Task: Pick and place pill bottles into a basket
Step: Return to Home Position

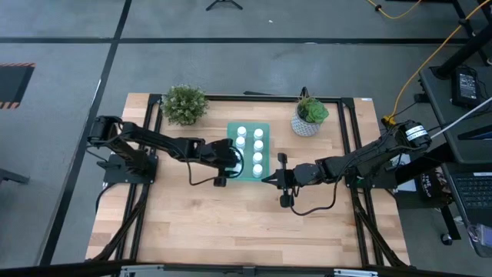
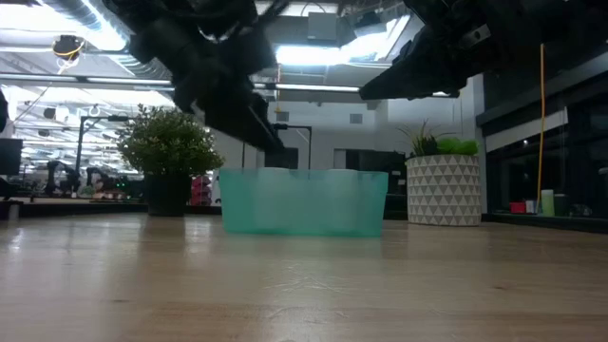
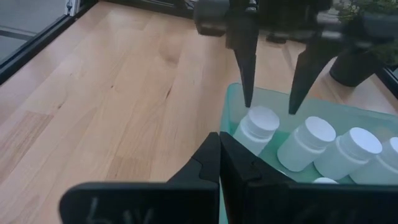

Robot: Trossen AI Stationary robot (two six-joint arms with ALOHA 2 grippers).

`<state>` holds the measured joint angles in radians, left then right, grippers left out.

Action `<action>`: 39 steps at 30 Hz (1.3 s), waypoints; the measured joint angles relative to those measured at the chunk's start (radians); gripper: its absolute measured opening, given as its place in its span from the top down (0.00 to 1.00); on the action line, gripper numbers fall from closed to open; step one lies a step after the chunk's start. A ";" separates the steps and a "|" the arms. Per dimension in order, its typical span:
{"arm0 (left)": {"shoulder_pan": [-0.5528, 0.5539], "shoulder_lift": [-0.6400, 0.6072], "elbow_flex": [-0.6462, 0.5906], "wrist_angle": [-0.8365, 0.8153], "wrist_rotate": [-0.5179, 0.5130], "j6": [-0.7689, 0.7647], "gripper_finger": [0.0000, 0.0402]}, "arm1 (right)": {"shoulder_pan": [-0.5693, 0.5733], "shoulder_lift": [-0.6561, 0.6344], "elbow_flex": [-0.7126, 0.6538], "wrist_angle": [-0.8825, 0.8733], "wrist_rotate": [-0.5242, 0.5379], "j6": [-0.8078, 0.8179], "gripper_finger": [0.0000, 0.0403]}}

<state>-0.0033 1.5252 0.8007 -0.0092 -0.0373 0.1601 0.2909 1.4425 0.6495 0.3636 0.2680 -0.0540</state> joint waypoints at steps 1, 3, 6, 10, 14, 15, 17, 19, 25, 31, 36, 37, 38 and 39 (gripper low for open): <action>-0.004 -0.011 0.000 0.006 -0.001 0.006 0.49 | 0.000 0.000 0.000 0.000 0.000 0.000 1.00; -0.014 -0.040 0.000 -0.007 -0.004 0.016 0.49 | 0.000 0.000 0.000 0.001 0.000 -0.001 1.00; -0.031 -0.102 0.000 -0.029 -0.004 0.019 0.48 | 0.000 0.000 0.000 -0.001 0.000 -0.002 1.00; -0.052 -0.219 0.000 -0.122 -0.011 0.019 0.49 | 0.000 0.000 0.000 -0.001 0.000 -0.003 1.00; -0.081 -0.363 0.000 -0.224 -0.086 0.019 0.56 | 0.000 0.000 0.000 -0.001 0.000 -0.003 0.97; -0.090 -0.400 0.001 -0.251 -0.114 0.019 0.59 | 0.000 0.000 0.000 -0.001 0.000 -0.003 0.97; -0.109 -0.461 0.000 -0.292 -0.166 0.016 0.65 | 0.000 0.000 0.000 -0.001 0.000 -0.003 0.95; -0.130 -0.522 -0.026 -0.295 -0.199 0.011 0.72 | 0.000 0.000 0.000 -0.001 0.000 -0.002 0.95; -0.188 -0.707 -0.219 -0.175 -0.235 -0.042 0.96 | 0.000 0.000 0.000 -0.051 0.000 0.049 0.94; -0.207 -0.897 -0.402 -0.042 -0.260 -0.071 0.99 | 0.000 0.000 0.000 -0.051 0.000 0.074 0.94; -0.207 -1.059 -0.547 0.042 -0.258 -0.070 0.99 | 0.000 0.000 0.000 -0.006 -0.007 0.051 0.98; -0.207 -1.093 -0.569 0.045 -0.259 -0.070 0.99 | 0.000 0.000 0.000 -0.008 -0.011 0.047 0.99; -0.207 -1.127 -0.587 0.047 -0.260 -0.070 1.00 | 0.000 0.000 0.000 -0.006 -0.023 0.044 0.99; -0.206 -1.161 -0.606 0.045 -0.259 -0.068 1.00 | -0.001 0.000 0.000 -0.005 -0.036 0.035 0.99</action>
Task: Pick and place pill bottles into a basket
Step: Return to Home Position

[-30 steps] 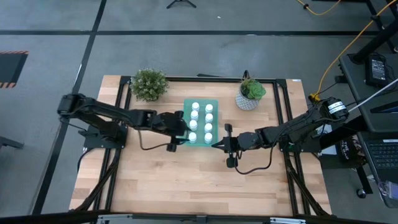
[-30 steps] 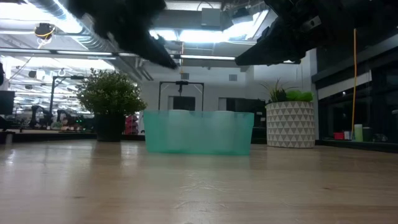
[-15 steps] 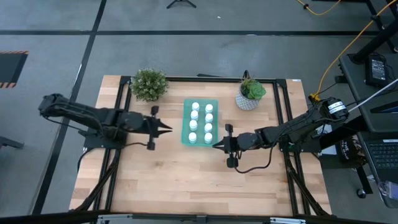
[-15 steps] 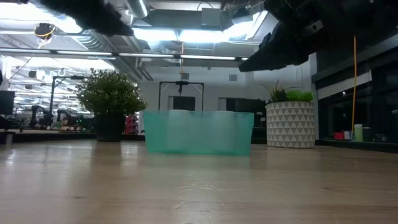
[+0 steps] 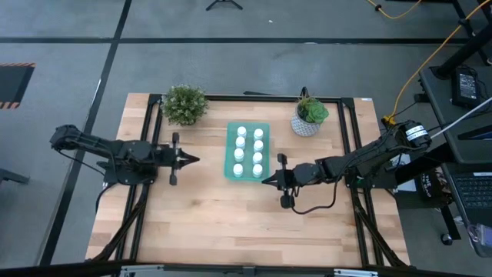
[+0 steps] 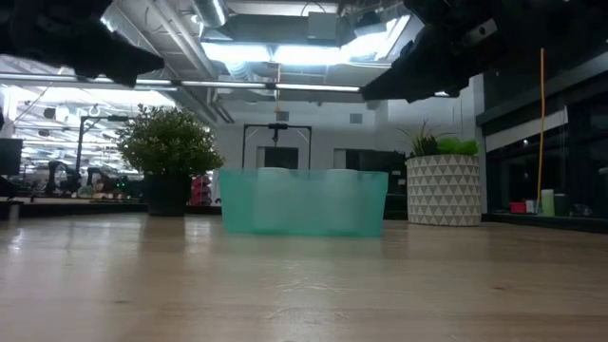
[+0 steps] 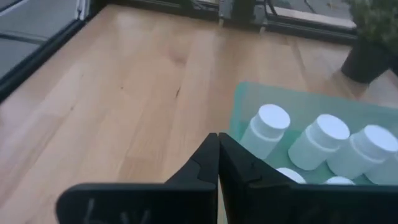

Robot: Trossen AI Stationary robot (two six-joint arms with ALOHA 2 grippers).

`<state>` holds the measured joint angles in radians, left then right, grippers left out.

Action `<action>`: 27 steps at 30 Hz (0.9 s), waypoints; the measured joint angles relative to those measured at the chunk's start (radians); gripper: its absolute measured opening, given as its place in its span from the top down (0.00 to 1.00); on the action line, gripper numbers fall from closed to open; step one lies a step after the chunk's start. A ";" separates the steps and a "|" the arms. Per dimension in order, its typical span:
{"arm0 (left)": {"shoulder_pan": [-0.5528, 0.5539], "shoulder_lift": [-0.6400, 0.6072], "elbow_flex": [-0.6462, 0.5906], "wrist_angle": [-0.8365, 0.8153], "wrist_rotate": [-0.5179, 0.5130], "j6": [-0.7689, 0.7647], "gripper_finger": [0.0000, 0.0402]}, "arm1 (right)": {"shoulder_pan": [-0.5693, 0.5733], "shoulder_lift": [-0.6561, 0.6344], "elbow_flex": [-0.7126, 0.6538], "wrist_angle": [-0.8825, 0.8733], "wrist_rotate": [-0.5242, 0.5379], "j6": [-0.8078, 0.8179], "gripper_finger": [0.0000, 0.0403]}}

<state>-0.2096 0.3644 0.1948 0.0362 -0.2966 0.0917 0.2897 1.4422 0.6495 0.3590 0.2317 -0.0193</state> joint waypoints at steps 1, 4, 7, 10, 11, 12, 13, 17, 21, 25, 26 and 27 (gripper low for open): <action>0.000 -0.032 -0.019 0.001 0.000 0.007 1.00 | -0.004 0.000 0.000 0.004 -0.006 -0.013 0.99; 0.000 -0.133 -0.074 -0.002 0.000 0.034 0.99 | -0.025 0.000 0.000 0.055 -0.081 -0.063 0.99; 0.002 -0.237 -0.120 -0.002 -0.001 0.047 1.00 | -0.065 0.000 0.000 0.098 -0.169 -0.096 0.99; 0.009 -0.332 -0.141 -0.029 0.000 0.064 1.00 | -0.115 -0.003 0.000 0.107 -0.216 -0.110 1.00; 0.013 -0.358 -0.141 -0.042 0.000 0.070 0.99 | -0.131 -0.009 0.000 0.103 -0.233 -0.114 1.00; 0.017 -0.365 -0.143 -0.046 -0.001 0.076 0.99 | -0.146 -0.019 0.000 0.103 -0.247 -0.117 1.00; 0.022 -0.364 -0.145 -0.047 0.000 0.081 0.99 | -0.157 -0.036 0.000 0.099 -0.259 -0.122 1.00; 0.052 -0.360 -0.160 -0.031 0.028 0.095 1.00 | -0.191 -0.150 -0.001 0.024 -0.268 -0.146 1.00; 0.092 -0.362 -0.186 0.011 0.068 0.097 1.00 | -0.208 -0.302 -0.001 -0.122 -0.253 -0.143 1.00; 0.140 -0.363 -0.187 0.012 0.109 0.095 0.99 | -0.206 -0.443 -0.064 -0.149 -0.201 -0.148 1.00; 0.152 -0.363 -0.187 0.011 0.120 0.086 0.99 | -0.206 -0.480 -0.095 -0.142 -0.186 -0.146 1.00; 0.162 -0.363 -0.187 0.006 0.135 0.076 0.99 | -0.206 -0.515 -0.126 -0.129 -0.175 -0.142 1.00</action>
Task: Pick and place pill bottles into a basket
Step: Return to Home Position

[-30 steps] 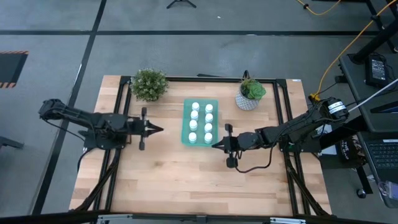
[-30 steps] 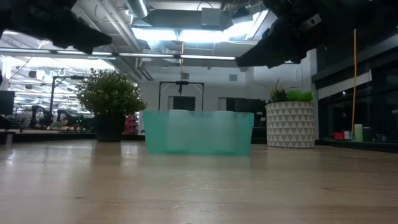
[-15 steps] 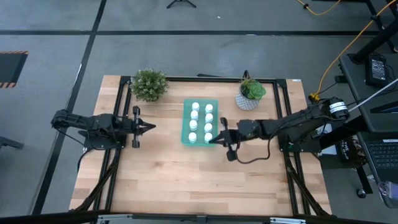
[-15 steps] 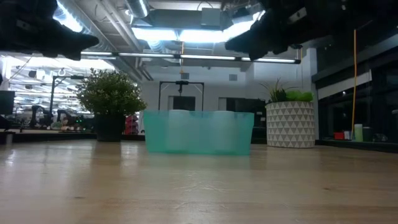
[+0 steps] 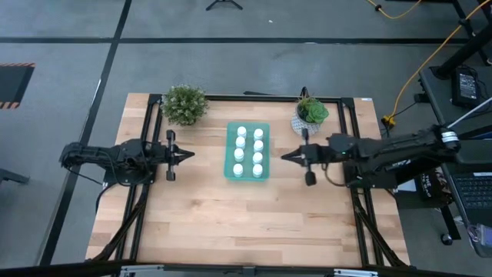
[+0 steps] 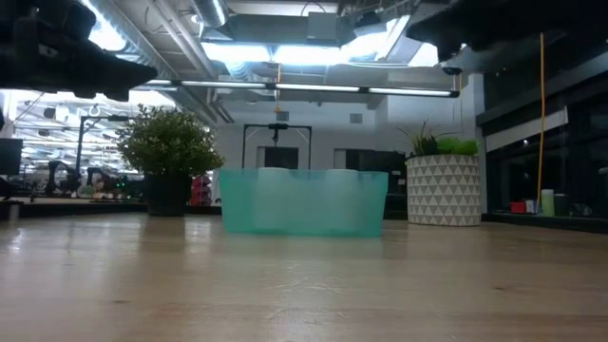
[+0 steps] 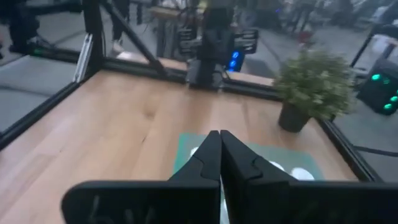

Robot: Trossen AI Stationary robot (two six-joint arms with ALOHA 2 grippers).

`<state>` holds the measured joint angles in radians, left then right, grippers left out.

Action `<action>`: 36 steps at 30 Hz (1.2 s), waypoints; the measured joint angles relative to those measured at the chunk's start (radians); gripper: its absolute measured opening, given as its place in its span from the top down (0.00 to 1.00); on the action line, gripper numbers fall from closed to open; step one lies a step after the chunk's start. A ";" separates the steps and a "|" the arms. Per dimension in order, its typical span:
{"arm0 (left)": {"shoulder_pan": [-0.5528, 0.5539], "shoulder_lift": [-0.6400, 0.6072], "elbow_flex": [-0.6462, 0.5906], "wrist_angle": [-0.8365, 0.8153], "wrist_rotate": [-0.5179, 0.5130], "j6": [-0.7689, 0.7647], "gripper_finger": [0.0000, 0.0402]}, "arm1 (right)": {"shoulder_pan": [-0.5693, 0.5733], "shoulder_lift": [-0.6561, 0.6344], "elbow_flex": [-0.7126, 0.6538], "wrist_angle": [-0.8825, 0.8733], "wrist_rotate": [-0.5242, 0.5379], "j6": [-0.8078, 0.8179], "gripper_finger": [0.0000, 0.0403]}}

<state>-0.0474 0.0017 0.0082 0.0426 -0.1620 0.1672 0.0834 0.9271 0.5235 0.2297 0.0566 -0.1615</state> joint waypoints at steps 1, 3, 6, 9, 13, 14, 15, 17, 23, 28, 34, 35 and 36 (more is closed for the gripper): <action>0.009 0.000 0.000 -0.007 0.012 -0.008 1.00 | 0.000 -0.035 -0.034 0.016 0.003 0.006 1.00; 0.026 0.001 0.000 -0.010 0.036 -0.022 1.00 | 0.000 -0.098 -0.100 0.051 0.005 0.026 1.00; 0.043 0.001 0.000 -0.015 0.054 -0.023 0.99 | 0.000 -0.205 -0.178 0.052 0.018 0.047 1.00; 0.057 0.001 0.000 -0.015 0.055 -0.023 0.99 | 0.000 -0.332 -0.241 0.060 0.069 0.047 1.00; 0.065 0.001 0.000 -0.015 0.059 -0.032 1.00 | 0.000 -0.489 -0.309 0.067 0.074 0.044 1.00; 0.065 0.001 0.000 -0.015 0.059 -0.032 0.99 | 0.000 -0.522 -0.328 0.067 0.073 0.048 1.00; 0.065 0.001 0.000 -0.015 0.059 -0.032 0.99 | 0.000 -0.552 -0.347 0.067 0.073 0.051 1.00; 0.065 0.001 0.000 -0.015 0.056 -0.031 0.99 | 0.000 -0.604 -0.388 0.060 0.073 0.053 1.00; 0.065 0.001 0.000 -0.008 0.007 -0.038 0.99 | 0.000 -0.716 -0.483 0.076 0.073 0.055 1.00; 0.065 0.001 0.000 -0.001 -0.038 -0.024 1.00 | 0.000 -0.756 -0.517 0.074 0.074 0.062 1.00; 0.088 0.001 0.000 0.003 -0.064 -0.011 1.00 | 0.000 -0.755 -0.517 0.074 0.072 0.075 0.99; 0.093 0.004 0.000 0.004 -0.064 -0.017 1.00 | 0.000 -0.755 -0.517 0.074 0.072 0.075 0.99; 0.098 0.008 0.000 0.003 -0.064 -0.023 1.00 | 0.000 -0.755 -0.517 0.074 0.072 0.075 0.99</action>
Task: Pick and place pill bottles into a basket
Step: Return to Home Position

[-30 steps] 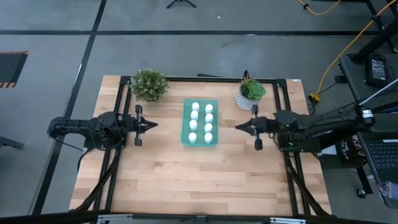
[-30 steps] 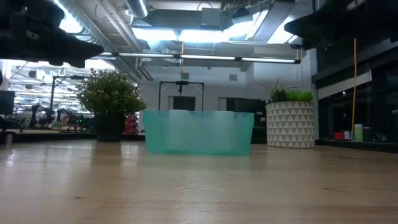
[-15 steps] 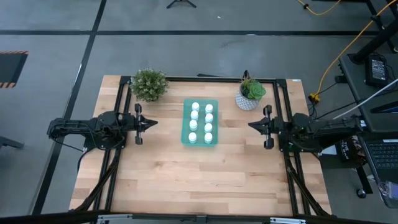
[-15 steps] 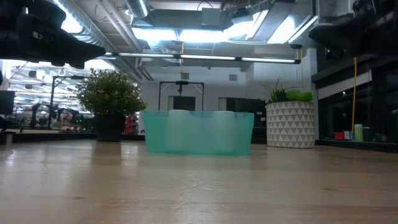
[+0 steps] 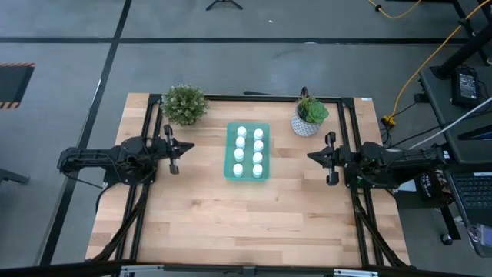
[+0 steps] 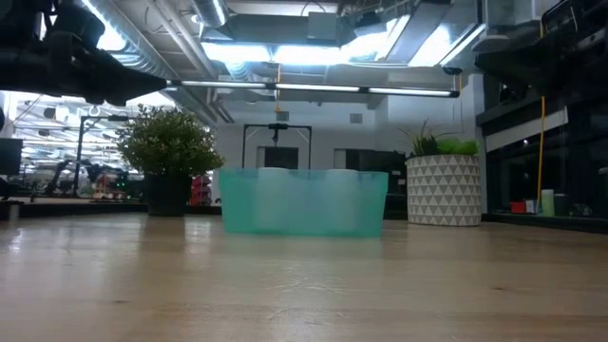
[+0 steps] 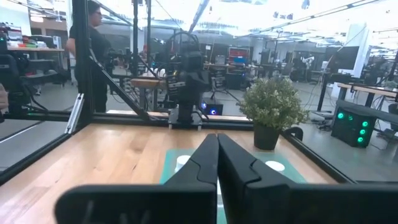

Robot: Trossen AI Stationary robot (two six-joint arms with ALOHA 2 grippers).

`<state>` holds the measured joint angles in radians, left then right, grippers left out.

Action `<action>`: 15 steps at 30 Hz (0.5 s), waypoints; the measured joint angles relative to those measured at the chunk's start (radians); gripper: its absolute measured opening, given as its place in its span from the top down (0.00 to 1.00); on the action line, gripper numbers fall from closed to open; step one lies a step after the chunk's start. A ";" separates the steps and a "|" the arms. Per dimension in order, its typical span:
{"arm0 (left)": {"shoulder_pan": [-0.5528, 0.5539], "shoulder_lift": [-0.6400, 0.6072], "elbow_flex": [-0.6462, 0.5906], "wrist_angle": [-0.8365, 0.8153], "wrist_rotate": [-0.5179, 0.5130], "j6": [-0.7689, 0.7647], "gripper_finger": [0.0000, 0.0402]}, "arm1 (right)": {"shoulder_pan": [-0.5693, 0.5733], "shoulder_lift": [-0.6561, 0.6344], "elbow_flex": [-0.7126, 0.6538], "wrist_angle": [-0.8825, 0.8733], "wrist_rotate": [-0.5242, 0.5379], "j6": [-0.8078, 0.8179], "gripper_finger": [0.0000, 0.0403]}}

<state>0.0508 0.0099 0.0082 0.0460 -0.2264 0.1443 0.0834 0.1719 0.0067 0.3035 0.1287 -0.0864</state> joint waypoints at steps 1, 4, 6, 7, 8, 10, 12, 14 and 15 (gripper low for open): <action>0.005 0.004 0.000 0.000 0.000 -0.002 1.00 | 0.000 0.000 0.000 0.000 0.000 0.000 0.99; 0.015 0.018 0.000 0.000 0.001 -0.022 0.99 | 0.000 0.000 0.000 0.000 0.000 0.000 0.98; 0.017 0.024 0.000 0.000 0.001 -0.036 0.99 | 0.000 0.000 0.000 0.000 0.000 0.000 0.98; 0.017 0.026 0.000 0.000 0.002 -0.046 1.00 | 0.000 0.000 0.000 0.000 0.000 0.001 0.98; 0.017 0.028 0.000 0.000 0.007 -0.056 1.00 | 0.000 0.000 0.000 0.000 0.001 0.006 0.98; 0.017 0.028 0.000 -0.001 0.022 -0.063 1.00 | 0.000 0.000 0.000 -0.001 0.001 0.028 0.98; 0.017 0.028 0.000 -0.002 0.042 -0.076 0.99 | 0.000 0.000 0.000 -0.001 0.001 0.048 0.98; 0.017 0.028 0.000 -0.002 0.048 -0.083 0.99 | 0.000 0.000 0.000 -0.001 0.001 0.055 0.98; 0.017 0.028 0.000 -0.002 0.048 -0.083 0.99 | 0.000 0.000 0.000 -0.001 0.001 0.054 0.98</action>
<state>0.0677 0.0380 0.0082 0.0437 -0.1783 0.0616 0.0834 0.1722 0.0067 0.3027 0.1295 -0.0323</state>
